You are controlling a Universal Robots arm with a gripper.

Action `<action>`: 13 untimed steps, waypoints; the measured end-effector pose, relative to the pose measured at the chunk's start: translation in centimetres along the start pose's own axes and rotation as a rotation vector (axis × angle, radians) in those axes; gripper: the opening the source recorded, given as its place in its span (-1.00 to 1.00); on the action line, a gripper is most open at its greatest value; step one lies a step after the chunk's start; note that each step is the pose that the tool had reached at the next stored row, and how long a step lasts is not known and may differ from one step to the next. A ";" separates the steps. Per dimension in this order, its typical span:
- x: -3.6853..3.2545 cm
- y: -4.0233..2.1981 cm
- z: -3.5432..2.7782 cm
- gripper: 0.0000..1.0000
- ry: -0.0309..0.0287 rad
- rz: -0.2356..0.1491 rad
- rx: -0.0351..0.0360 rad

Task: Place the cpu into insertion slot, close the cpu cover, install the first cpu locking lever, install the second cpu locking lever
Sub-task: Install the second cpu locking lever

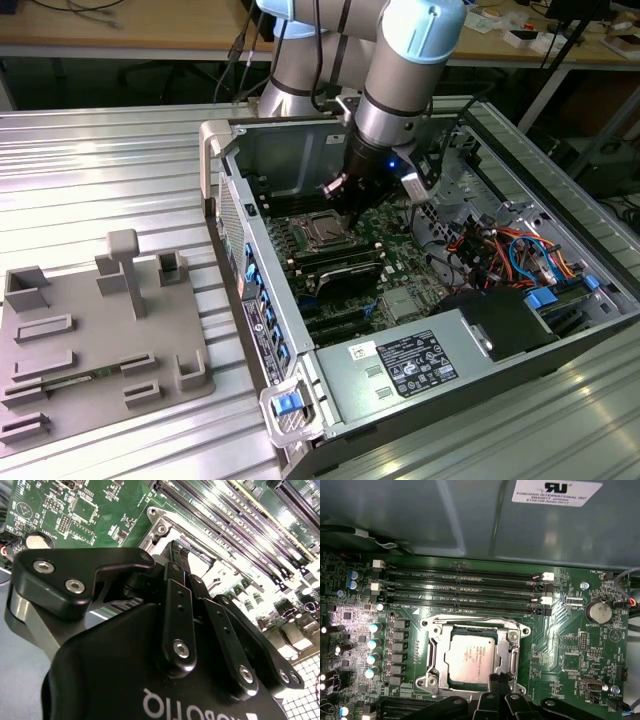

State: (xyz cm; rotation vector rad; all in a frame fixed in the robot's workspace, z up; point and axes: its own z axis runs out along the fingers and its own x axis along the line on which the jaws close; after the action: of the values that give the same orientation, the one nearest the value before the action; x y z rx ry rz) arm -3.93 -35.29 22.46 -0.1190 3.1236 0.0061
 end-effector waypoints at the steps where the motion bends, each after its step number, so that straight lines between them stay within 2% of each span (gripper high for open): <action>1: 0.01 -0.12 -0.02 -0.79 0.0001 0.000 0.0008; 5: 0.05 -0.65 -0.07 -0.79 0.0002 0.000 0.0028; 13: -0.20 -1.17 -0.21 -0.79 0.0016 0.000 0.0057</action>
State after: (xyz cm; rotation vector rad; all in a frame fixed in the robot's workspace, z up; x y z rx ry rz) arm -3.65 -36.44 22.67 -0.1192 3.1250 -0.0029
